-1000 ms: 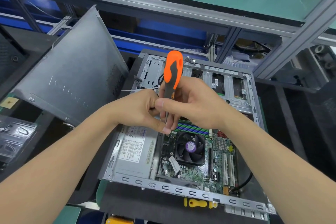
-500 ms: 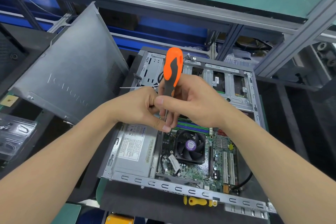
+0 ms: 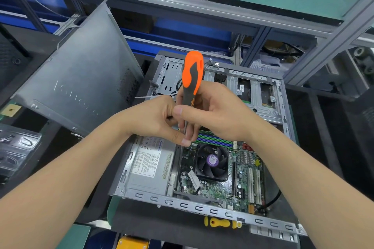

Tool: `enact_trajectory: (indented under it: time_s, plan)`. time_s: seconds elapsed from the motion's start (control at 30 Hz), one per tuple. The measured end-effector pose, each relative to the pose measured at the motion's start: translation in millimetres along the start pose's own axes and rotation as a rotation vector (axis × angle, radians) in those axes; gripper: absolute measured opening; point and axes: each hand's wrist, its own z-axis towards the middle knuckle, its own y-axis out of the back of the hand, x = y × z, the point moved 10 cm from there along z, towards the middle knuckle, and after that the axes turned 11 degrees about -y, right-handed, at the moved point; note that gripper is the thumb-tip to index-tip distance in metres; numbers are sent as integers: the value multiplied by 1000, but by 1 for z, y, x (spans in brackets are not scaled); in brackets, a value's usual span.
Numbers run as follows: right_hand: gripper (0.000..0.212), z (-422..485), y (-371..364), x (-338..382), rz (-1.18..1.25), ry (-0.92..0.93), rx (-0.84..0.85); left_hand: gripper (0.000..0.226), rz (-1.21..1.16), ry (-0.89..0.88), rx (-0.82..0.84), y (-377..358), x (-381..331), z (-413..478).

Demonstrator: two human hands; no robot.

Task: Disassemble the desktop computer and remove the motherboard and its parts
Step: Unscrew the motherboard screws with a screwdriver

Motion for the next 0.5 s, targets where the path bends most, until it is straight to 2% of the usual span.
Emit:
enact_trajectory:
  time_s: [0.1,0.33,0.5]
  plan:
    - [18,1,0,-1,-3,-6,1,62,16,23,0,0,2,0]
    - [18,1,0,-1,20,3,2,37,0,-25,-6,2,0,1]
    - [18,2,-2,-4,25,-3,6,40,-3,-35,-6,1,1,1]
